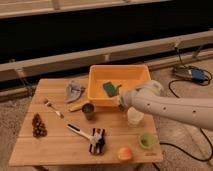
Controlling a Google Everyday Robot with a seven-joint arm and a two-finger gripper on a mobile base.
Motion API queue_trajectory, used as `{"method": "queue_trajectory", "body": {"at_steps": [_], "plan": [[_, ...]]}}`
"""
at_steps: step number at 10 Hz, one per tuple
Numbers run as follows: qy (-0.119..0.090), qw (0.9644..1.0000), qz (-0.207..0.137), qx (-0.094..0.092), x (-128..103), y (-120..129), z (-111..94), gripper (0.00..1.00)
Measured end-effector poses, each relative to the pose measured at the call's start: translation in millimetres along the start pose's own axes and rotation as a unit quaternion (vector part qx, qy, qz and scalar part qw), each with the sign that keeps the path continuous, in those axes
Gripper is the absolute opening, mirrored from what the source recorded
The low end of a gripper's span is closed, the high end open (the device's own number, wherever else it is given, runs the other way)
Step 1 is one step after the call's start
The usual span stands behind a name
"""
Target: Place pepper in paper cup
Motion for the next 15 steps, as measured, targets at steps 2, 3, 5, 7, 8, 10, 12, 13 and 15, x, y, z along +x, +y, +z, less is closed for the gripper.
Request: {"method": "queue_trajectory", "body": {"at_steps": [2,3,5,7,8,10,12,13,15], "plan": [[-0.007,0.9997,0.018,0.018,0,-24,-3,0.0],[-0.009,0.9994,0.026,0.022,0,-30,-3,0.0],[-0.008,0.9987,0.041,0.03,7,-43,-4,0.0],[-0.003,0.9979,0.055,0.035,17,-47,-4,0.0],[-0.001,0.9973,0.062,0.038,25,-50,-6,0.0],[0.002,0.9964,0.073,0.044,36,-52,-10,0.0],[0.006,0.9952,0.082,0.054,45,-56,-12,0.04],[0.008,0.9942,0.087,0.062,50,-60,-13,0.14],[0.008,0.993,0.093,0.072,54,-64,-14,0.33]]}}
